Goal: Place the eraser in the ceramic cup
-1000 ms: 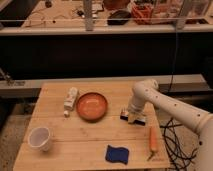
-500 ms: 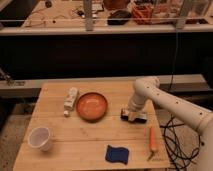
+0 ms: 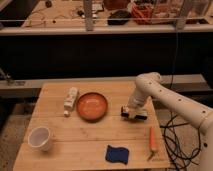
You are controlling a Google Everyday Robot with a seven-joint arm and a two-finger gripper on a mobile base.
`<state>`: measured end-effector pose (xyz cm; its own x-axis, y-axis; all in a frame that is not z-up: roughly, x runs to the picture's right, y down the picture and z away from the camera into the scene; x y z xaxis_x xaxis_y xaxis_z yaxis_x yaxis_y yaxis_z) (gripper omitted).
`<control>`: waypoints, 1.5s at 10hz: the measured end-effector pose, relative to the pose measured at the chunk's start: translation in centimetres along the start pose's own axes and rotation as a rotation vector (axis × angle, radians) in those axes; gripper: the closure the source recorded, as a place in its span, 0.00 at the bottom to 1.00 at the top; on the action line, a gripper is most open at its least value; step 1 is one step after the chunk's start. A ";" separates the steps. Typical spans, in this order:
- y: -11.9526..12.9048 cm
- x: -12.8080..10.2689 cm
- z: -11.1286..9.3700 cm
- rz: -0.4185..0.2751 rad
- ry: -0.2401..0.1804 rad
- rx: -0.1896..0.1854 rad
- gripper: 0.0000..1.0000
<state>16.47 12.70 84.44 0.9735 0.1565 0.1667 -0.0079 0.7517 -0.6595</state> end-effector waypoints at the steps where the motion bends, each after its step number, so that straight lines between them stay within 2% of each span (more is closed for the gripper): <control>1: 0.0 -0.4 -1.2 -0.012 -0.004 0.000 1.00; 4: 0.0 -1.7 -3.0 -0.049 -0.022 -0.002 1.00; 8: -0.3 -3.6 -6.1 -0.069 -0.028 0.028 1.00; 11: -0.3 -4.6 -7.3 -0.085 -0.039 0.033 1.00; 13: -0.2 -5.7 -9.2 -0.096 -0.049 0.029 1.00; 15: 0.1 -6.8 -9.7 -0.114 -0.055 0.024 1.00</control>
<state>12.09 5.47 76.12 0.9544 0.1037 0.2801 0.0961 0.7813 -0.6167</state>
